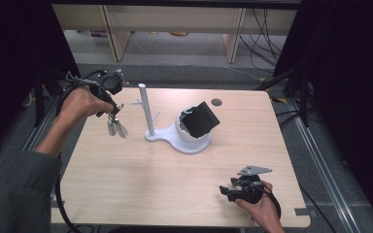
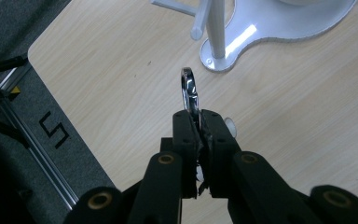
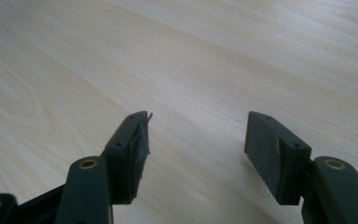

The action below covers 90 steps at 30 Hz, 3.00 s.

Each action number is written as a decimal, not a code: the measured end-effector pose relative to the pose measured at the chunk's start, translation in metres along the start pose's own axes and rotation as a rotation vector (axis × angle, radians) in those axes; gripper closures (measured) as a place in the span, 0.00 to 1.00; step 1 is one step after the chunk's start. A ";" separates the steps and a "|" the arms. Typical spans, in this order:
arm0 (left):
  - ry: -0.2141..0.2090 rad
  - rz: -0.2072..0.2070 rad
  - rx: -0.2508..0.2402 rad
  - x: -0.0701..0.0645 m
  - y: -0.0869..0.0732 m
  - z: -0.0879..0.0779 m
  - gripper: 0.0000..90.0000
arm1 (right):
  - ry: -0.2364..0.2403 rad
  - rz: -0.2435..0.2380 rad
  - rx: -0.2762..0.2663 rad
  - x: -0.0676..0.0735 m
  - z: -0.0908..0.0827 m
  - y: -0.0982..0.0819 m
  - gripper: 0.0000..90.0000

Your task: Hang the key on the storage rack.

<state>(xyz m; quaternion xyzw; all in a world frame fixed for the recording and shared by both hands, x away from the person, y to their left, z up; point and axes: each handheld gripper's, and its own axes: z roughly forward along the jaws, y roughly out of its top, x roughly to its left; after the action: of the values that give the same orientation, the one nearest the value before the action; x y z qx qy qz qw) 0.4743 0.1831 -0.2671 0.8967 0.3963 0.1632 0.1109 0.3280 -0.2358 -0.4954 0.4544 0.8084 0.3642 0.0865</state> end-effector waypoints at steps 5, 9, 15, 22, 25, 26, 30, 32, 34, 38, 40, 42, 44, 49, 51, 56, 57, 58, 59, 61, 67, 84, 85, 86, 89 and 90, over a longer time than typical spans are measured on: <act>0.010 -0.017 0.013 0.000 0.010 0.005 0.94 | 0.012 0.007 -0.024 0.001 0.002 -0.001 0.45; -0.001 -0.017 0.012 -0.001 0.016 0.007 0.94 | 0.005 0.005 -0.019 0.001 0.001 -0.001 0.45; 0.016 -0.024 0.025 0.000 0.025 0.010 0.94 | 0.012 0.019 0.007 0.003 -0.001 0.000 0.45; 0.017 -0.018 0.034 -0.009 0.031 0.015 0.94 | 0.010 0.025 -0.004 0.002 0.001 -0.001 0.45; 0.025 -0.014 0.040 -0.011 0.035 0.018 0.94 | 0.014 0.031 -0.003 0.004 0.000 0.000 0.45; 0.026 -0.020 0.038 -0.012 0.035 0.019 0.94 | 0.013 0.019 -0.008 0.003 0.000 0.000 0.45; 0.037 -0.021 0.041 -0.014 0.036 0.024 0.94 | 0.013 0.021 -0.005 0.003 0.000 0.000 0.45; 0.035 -0.015 0.049 -0.013 0.037 0.023 0.94 | 0.010 0.026 -0.002 0.002 0.001 -0.001 0.45; 0.039 -0.024 0.051 -0.013 0.038 0.023 0.94 | 0.010 0.002 -0.017 0.001 0.001 -0.001 0.45; 0.050 -0.020 0.053 -0.016 0.039 0.024 0.94 | 0.009 0.005 -0.017 0.001 0.001 0.000 0.45; 0.053 -0.027 0.052 -0.018 0.038 0.024 0.94 | 0.015 0.003 -0.019 0.000 0.002 -0.001 0.45; 0.060 -0.012 0.059 -0.020 0.037 0.024 0.94 | 0.016 -0.023 0.006 -0.001 0.001 0.000 0.45; 0.064 -0.017 0.060 -0.021 0.037 0.023 0.94 | 0.019 -0.019 -0.005 -0.001 0.002 -0.001 0.45; 0.077 -0.009 0.062 -0.024 0.039 0.025 0.93 | 0.022 -0.002 0.007 0.000 0.000 0.000 0.45; 0.089 -0.005 0.041 -0.026 0.039 0.028 0.92 | 0.020 -0.004 0.019 -0.001 0.000 0.000 0.45; 0.092 -0.005 0.051 -0.027 0.041 0.030 0.92 | 0.020 -0.006 0.019 -0.001 0.000 0.000 0.45; 0.097 0.009 0.045 -0.027 0.041 0.031 0.91 | 0.020 -0.006 0.018 -0.001 -0.001 0.000 0.45; 0.097 0.004 0.044 -0.027 0.041 0.031 0.91 | 0.020 -0.011 0.015 -0.001 0.000 0.000 0.45; 0.098 0.007 0.049 -0.027 0.041 0.031 0.91 | 0.020 -0.006 0.015 -0.001 0.000 0.000 0.45; 0.095 0.002 0.044 -0.028 0.041 0.032 0.90 | 0.022 -0.003 0.010 0.000 0.000 0.000 0.45; 0.077 0.009 0.052 -0.032 0.045 0.031 0.89 | 0.017 -0.018 -0.006 -0.001 0.002 -0.001 0.45; 0.033 0.019 0.027 -0.037 0.044 0.023 0.82 | 0.015 0.007 0.019 0.000 -0.001 0.000 0.45; 0.016 0.016 0.016 -0.040 0.042 0.020 0.80 | 0.007 0.001 0.000 0.000 0.000 0.000 0.45; 0.018 0.020 0.011 -0.040 0.041 0.019 0.80 | 0.007 0.001 -0.001 -0.001 0.000 0.000 0.45; -0.013 0.017 -0.003 -0.044 0.037 0.018 0.77 | 0.007 0.003 -0.002 0.000 -0.001 0.000 0.45; -0.020 0.021 -0.004 -0.045 0.035 0.018 0.77 | 0.007 0.001 0.003 0.000 -0.001 0.000 0.45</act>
<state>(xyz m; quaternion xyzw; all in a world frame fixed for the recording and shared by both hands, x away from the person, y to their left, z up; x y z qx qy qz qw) 0.4768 0.1250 -0.2816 0.9021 0.3854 0.1564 0.1148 0.3278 -0.2367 -0.4943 0.4536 0.8089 0.3649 0.0826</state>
